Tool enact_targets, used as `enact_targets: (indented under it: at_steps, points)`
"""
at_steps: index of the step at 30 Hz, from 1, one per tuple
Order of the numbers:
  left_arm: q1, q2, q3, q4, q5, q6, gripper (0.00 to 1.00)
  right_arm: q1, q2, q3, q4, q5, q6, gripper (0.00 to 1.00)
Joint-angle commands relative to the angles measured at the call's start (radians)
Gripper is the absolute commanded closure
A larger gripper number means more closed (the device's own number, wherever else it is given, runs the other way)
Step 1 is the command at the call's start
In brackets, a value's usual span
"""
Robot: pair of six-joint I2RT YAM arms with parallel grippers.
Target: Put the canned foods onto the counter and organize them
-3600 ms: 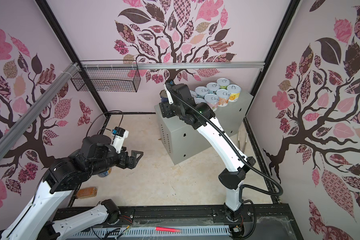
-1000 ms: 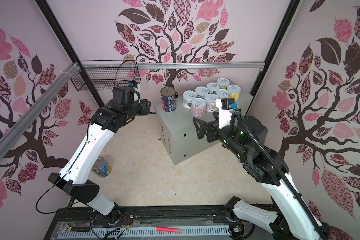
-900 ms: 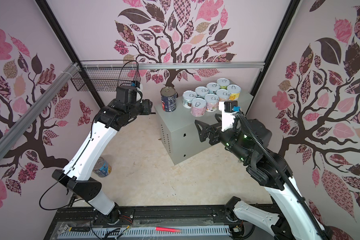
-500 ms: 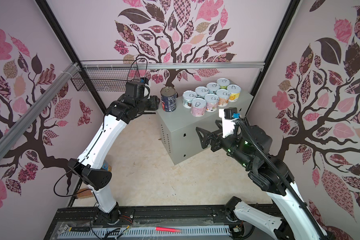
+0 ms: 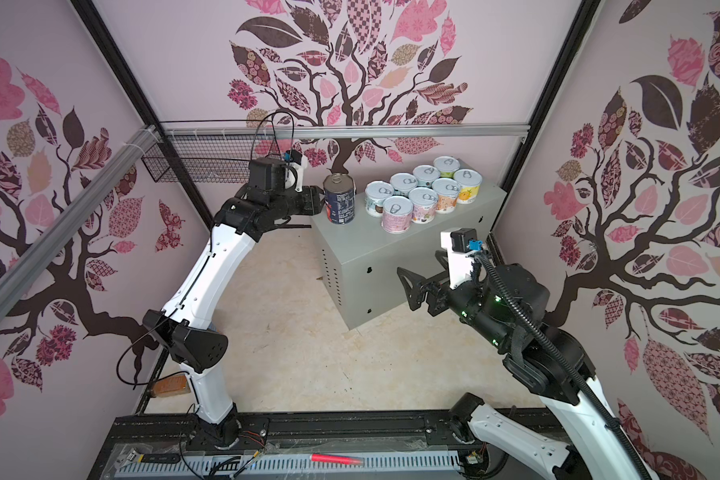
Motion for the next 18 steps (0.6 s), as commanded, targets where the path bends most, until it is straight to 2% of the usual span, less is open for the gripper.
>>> enact_targets:
  at_steps: [1,9,18]
  points:
    - [0.001,0.010,-0.004,0.054,0.127,0.024,0.50,-0.004,-0.003,0.000,-0.004,0.010,-0.018,0.00]
    - [0.002,-0.022,-0.088,0.133,0.244,0.029,0.51,-0.004,-0.006,-0.018,0.003,0.019,-0.029,0.00]
    - [0.001,-0.058,-0.165,0.167,0.234,0.023,0.51,-0.004,-0.003,-0.011,-0.002,0.024,-0.029,0.00]
